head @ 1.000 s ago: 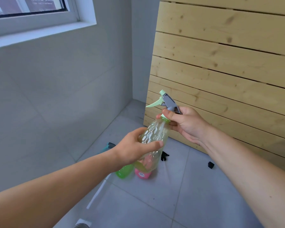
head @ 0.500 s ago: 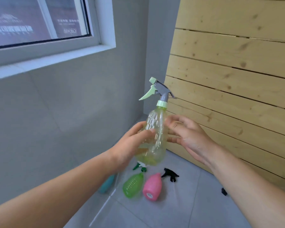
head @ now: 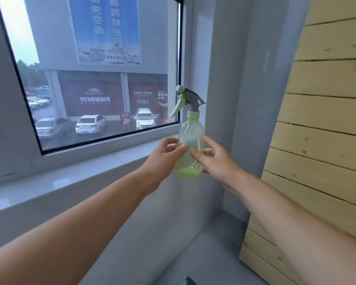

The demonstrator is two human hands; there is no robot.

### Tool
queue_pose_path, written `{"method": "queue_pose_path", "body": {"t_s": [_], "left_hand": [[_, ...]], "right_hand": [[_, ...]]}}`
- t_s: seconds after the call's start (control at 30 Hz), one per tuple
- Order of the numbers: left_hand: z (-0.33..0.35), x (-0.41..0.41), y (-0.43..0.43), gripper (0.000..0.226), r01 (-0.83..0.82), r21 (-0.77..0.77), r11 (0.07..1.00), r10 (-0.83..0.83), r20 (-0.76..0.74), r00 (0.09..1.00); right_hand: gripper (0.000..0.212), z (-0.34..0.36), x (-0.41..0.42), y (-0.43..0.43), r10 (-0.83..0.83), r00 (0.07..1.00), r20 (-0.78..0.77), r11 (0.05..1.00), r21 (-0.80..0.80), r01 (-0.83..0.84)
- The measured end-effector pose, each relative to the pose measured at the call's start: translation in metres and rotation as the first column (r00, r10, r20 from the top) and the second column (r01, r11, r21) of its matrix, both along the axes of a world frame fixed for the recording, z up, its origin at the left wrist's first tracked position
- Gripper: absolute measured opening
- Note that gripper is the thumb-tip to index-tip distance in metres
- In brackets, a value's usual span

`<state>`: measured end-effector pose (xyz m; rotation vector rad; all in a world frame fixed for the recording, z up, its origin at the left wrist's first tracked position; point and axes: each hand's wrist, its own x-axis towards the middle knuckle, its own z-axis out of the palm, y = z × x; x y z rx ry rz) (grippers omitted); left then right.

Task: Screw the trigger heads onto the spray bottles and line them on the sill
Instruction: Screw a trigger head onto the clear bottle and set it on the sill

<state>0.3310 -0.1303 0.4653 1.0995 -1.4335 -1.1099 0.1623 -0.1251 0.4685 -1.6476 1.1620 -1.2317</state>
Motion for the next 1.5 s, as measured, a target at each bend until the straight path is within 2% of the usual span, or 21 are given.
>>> {"method": "queue_pose_path", "body": {"t_s": [0.07,0.13,0.2,0.33,0.57,0.67,0.83,1.0,1.13,1.3,1.5], "left_hand": [[0.017,0.011,-0.026,0.042,-0.035,-0.015,0.999,0.035,0.043,0.998],[0.03,0.02,-0.048,0.057,-0.077,-0.026,0.997,0.079,0.109,0.991],[0.037,0.03,-0.076,0.064,-0.119,-0.025,0.993,0.121,0.121,0.985],[0.041,0.035,-0.112,0.049,-0.168,-0.029,0.985,0.17,0.151,0.974],[0.031,0.036,-0.148,0.049,-0.241,-0.019,0.97,0.241,0.124,0.962],[0.028,0.036,-0.156,0.042,-0.261,-0.016,0.965,0.262,0.091,0.961],[0.026,0.034,-0.162,0.044,-0.298,-0.042,0.954,0.301,0.089,0.95],[0.025,0.031,-0.16,0.054,-0.305,-0.05,0.951,0.309,0.086,0.947],[0.022,0.034,-0.152,0.064,-0.331,-0.079,0.94,0.338,0.088,0.937],[0.022,0.038,-0.13,0.075,-0.375,-0.079,0.924,0.381,0.088,0.92],[0.006,0.012,-0.084,0.061,-0.328,-0.071,0.942,0.33,0.034,0.943]], "right_hand": [[0.066,0.011,0.011,-0.03,-0.008,1.0,0.006,1.0,0.005,0.008],[0.049,0.021,0.022,-0.059,-0.013,1.0,-0.003,1.0,-0.001,0.013],[0.042,0.028,0.034,-0.088,-0.021,1.0,-0.012,1.0,-0.011,0.021],[0.047,0.029,0.046,-0.13,-0.059,0.998,-0.025,0.998,-0.01,0.059],[0.05,0.025,0.057,-0.173,-0.112,0.992,-0.051,0.994,-0.018,0.111],[0.055,0.021,0.057,-0.184,-0.122,0.992,-0.037,0.993,-0.01,0.122],[0.061,0.015,0.059,-0.193,-0.1,0.995,-0.009,0.995,0.009,0.1],[0.057,0.013,0.058,-0.19,-0.08,0.997,-0.006,0.997,0.001,0.08],[0.068,0.008,0.051,-0.185,-0.117,0.993,-0.027,0.993,0.003,0.117],[0.061,-0.004,0.035,-0.162,-0.151,0.987,-0.049,0.989,-0.008,0.15],[0.042,-0.033,-0.001,-0.114,-0.215,0.975,-0.057,0.977,0.001,0.215]]}}
